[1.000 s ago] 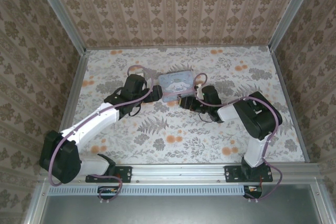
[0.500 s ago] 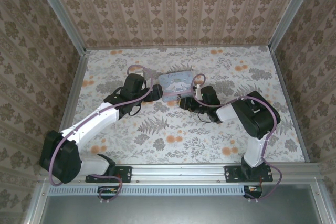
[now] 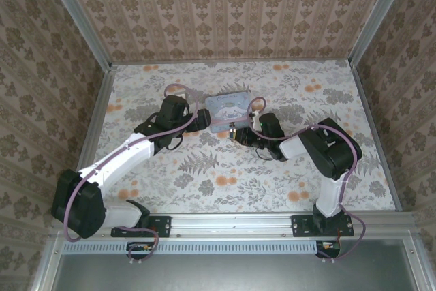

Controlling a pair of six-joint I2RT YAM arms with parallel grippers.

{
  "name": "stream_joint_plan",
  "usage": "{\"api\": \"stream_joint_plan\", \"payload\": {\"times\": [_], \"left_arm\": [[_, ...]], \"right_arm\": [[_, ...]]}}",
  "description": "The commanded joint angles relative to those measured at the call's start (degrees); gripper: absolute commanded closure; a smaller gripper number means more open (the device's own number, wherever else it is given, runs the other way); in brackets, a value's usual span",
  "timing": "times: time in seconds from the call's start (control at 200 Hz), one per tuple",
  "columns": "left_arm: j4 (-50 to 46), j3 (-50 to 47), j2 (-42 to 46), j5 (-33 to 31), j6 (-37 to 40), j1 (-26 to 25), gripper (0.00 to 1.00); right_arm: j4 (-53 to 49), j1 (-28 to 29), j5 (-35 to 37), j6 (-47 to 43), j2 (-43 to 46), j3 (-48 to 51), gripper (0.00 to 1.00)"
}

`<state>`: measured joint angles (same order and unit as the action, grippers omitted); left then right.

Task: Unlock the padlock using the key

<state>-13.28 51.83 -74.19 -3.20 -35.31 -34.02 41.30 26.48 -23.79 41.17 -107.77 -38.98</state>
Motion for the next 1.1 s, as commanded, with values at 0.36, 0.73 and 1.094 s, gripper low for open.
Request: {"api": "stream_joint_plan", "payload": {"times": [0.36, 0.73, 1.094], "left_arm": [[-2.45, 4.82, -6.07, -2.60, 5.40, -0.90, 0.00], [-6.14, 15.58, -18.95, -10.38, 9.06, -4.34, 0.00], [-8.17, 19.71, -26.72, -15.48, 10.84, -7.53, 0.00]], "right_arm": [[3.69, -0.33, 2.32, 6.71, 1.43, 3.88, 1.00], [9.08, -1.17, 3.72, 13.82, 3.35, 7.76, 1.00], [7.01, -2.09, 6.05, 15.95, 5.44, 8.75, 1.00]]}}
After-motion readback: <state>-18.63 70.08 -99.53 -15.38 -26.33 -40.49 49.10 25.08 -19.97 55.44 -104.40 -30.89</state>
